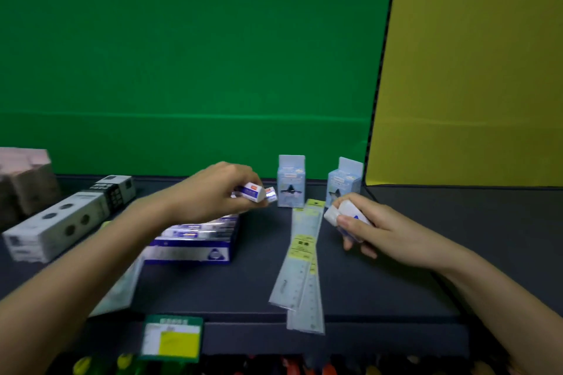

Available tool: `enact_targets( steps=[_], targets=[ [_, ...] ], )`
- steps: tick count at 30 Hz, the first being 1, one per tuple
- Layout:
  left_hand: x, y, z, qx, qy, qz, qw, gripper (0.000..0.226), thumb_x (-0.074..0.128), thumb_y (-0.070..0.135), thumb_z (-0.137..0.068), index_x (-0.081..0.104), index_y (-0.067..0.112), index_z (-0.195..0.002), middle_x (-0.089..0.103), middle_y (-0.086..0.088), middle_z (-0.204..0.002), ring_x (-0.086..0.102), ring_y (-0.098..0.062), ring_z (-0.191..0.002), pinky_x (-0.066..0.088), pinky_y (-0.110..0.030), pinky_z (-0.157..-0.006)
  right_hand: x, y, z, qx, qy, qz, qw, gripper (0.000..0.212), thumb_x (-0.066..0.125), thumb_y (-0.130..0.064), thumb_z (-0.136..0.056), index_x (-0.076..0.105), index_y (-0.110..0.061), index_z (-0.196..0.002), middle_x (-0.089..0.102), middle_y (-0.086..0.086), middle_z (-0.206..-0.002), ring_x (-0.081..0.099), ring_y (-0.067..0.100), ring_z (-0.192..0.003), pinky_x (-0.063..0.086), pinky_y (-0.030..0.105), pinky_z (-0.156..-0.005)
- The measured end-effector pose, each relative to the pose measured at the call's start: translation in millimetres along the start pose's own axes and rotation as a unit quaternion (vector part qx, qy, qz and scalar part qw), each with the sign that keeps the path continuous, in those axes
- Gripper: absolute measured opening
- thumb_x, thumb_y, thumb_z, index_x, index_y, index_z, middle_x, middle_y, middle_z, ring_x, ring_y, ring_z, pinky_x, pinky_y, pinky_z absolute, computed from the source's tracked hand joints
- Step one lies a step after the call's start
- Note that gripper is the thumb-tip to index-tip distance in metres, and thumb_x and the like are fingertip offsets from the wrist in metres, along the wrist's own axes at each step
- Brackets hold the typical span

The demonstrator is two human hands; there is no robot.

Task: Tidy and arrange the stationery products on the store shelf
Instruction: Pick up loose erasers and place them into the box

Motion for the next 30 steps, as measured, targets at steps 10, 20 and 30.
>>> enact_targets(
  steps=[10,20,30],
  targets=[
    [-43.7,-92.2,74.4,-0.042,-0.036,0.000,0.998,0.038,0.055,0.049,-0.081,0.065,0.014,-0.088,0.057,-0.002,-0.084,0.054,-0.014,-0.075,0.043,-0.032,-0.069,71.4,-64.9,-78.1,-0.019,0.011,-0.041,0.999,0.035,0.046,-0.051,-0.080,0.055,-0.022,-0.097,0.058,-0.010,-0.080,0.052,0.002,-0.073,0.043,0.019,-0.070],
    [-43.8,-123.0,83.3,-0.001,-0.055,0.046,0.997,0.028,0.055,0.038,-0.086,0.064,0.011,-0.084,0.061,-0.006,-0.087,0.056,-0.020,-0.077,0.047,-0.043,-0.072,101.5,-81.4,-116.3,0.046,0.033,-0.039,0.998,0.030,0.038,-0.037,-0.094,0.052,-0.015,-0.108,0.064,-0.008,-0.080,0.059,-0.006,-0.066,0.045,0.011,-0.060],
    [-21.5,-107.4,57.6,0.033,-0.096,0.017,0.995,0.032,0.053,0.040,-0.086,0.062,0.010,-0.091,0.062,-0.007,-0.093,0.056,-0.022,-0.083,0.046,-0.047,-0.077,93.4,-78.0,-121.8,0.026,0.012,0.127,0.992,0.024,0.044,-0.041,-0.091,0.050,-0.023,-0.107,0.057,-0.009,-0.095,0.054,0.005,-0.083,0.041,0.013,-0.068]
  ],
)
Point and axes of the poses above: each hand's wrist, its own z-axis away from the middle knuckle, its own x-axis out of the palm, y = z × x, the point moved 9 cm from there along -z, towards the middle knuckle
